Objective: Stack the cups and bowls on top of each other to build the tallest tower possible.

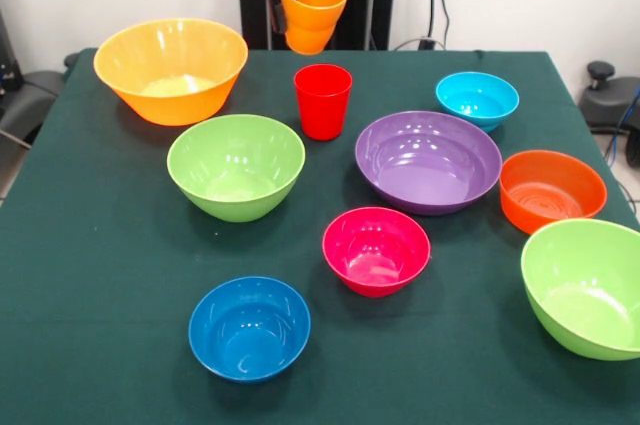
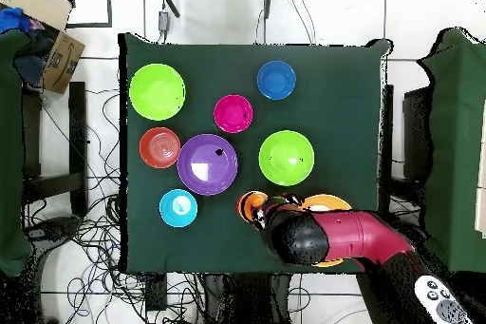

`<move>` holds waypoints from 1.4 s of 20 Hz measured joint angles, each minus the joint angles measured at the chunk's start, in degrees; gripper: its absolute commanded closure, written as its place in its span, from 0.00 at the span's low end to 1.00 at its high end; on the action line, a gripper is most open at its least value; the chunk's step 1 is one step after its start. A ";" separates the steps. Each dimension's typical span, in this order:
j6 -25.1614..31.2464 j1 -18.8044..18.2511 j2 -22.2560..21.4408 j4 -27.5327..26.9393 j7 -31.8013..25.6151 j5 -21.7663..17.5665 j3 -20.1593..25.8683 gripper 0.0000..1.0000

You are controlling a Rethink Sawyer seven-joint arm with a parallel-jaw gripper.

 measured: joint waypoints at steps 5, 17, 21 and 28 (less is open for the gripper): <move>-0.63 -0.01 -0.02 0.37 0.00 0.00 0.01 1.00; -3.03 -2.66 -0.32 1.42 0.00 1.17 2.88 1.00; -3.31 -2.97 -0.43 1.45 0.00 1.17 4.10 1.00; -4.66 -2.92 -0.44 1.45 0.00 1.11 5.61 1.00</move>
